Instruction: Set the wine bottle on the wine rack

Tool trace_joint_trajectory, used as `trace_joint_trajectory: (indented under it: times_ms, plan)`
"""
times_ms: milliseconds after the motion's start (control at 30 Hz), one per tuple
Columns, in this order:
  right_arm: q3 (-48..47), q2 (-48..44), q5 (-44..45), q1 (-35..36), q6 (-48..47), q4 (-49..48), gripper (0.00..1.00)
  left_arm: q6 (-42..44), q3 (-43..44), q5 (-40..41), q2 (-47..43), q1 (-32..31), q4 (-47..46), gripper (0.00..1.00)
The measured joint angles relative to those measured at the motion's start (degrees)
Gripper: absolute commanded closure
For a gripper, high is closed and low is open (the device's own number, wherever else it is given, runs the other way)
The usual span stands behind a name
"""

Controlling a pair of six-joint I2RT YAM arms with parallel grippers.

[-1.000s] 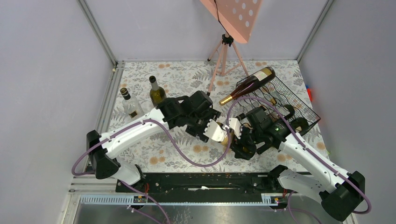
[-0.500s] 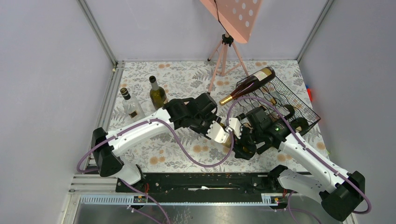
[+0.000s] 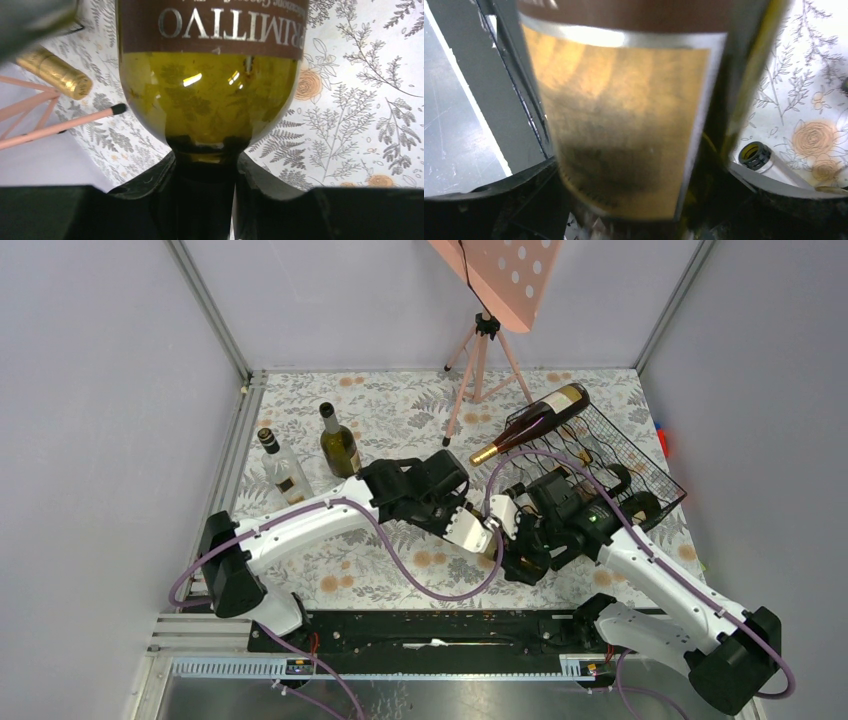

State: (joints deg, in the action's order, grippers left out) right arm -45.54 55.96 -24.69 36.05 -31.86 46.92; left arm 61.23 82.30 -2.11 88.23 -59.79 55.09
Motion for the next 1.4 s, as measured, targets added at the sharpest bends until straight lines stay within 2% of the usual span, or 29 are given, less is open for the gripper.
trace_joint_trajectory:
  times_ms: [267, 567, 667, 800, 933, 1100, 1200, 1400]
  plan:
    - [0.1, -2.3, 1.6, 0.0, 1.1, -3.0, 0.0, -2.6, -5.6, 1.2, -2.0, 0.2, -0.8, 1.0]
    - [0.1, -10.5, 8.7, -0.9, 1.6, -4.7, 0.0, -5.8, -7.0, 0.0, -6.5, 7.8, -0.3, 1.0]
    - [-0.4, -12.6, 9.6, -4.2, 2.4, -5.2, 0.01, -8.0, -7.0, -1.9, -8.4, 11.2, -0.3, 1.0]
    - [-3.6, -13.4, 9.7, -12.3, 5.0, -6.4, 0.0, -11.8, -6.6, -5.7, -9.9, 15.3, -0.5, 1.0]
    - [-5.8, -14.3, 10.7, -15.8, 7.9, -9.0, 0.0, -16.5, -6.5, -9.1, -11.3, 17.8, -1.6, 1.0]
    - [-5.9, -14.8, 12.0, -18.8, 12.5, -11.6, 0.0, -25.6, -5.8, -13.0, -12.9, 18.0, -5.2, 1.0]
    - [-5.9, -14.7, 11.5, -23.7, 15.5, -12.3, 0.0, -31.7, -4.1, -14.5, -12.2, 17.7, -7.7, 1.0]
    - [-5.9, -16.5, 10.9, -29.0, 18.7, -13.0, 0.0, -42.8, 4.2, -15.6, -4.6, 16.5, -12.8, 1.0]
